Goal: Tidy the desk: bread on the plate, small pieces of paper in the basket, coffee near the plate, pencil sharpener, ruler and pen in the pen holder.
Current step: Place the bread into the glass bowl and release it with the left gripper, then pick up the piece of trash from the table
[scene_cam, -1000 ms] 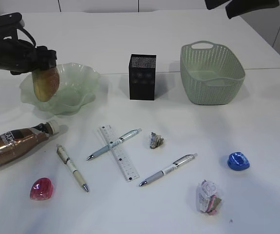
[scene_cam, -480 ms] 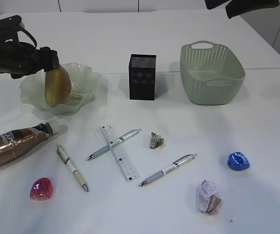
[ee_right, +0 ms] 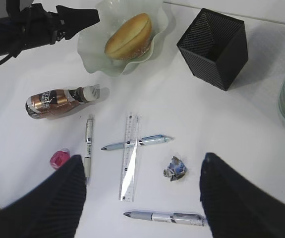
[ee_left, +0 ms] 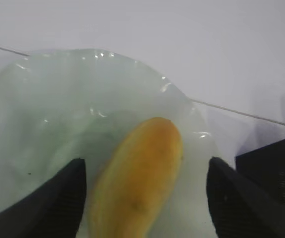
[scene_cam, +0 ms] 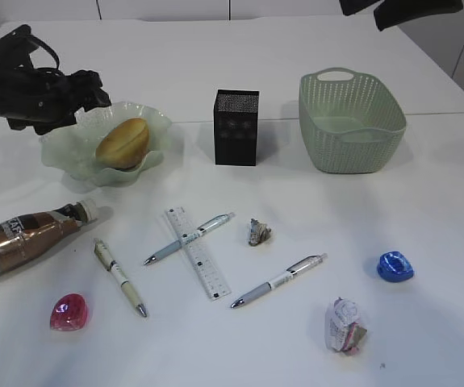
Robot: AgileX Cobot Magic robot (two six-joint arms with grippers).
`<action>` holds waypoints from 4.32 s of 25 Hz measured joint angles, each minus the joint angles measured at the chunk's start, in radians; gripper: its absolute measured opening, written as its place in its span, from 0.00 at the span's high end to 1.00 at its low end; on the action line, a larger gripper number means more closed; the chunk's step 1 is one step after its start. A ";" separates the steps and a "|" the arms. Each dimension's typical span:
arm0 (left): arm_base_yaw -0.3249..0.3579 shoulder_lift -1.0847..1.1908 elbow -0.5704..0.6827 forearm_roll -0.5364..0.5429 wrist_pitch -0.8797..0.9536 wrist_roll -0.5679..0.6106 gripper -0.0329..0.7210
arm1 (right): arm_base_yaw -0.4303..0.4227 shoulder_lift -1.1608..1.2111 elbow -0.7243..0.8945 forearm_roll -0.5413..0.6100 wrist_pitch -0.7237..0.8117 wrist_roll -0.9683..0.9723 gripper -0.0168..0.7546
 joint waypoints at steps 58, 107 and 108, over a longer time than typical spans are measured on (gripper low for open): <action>-0.319 -0.346 -0.168 1.275 0.727 -0.902 0.27 | 0.000 0.004 0.000 -0.149 0.000 0.183 0.25; -0.319 -0.476 -0.170 1.409 1.081 -1.165 0.36 | 0.003 -0.404 0.513 -0.317 0.006 0.317 0.25; -0.319 -0.485 -0.170 1.409 1.081 -1.165 0.36 | 0.013 -0.425 0.556 -0.313 0.006 0.322 0.25</action>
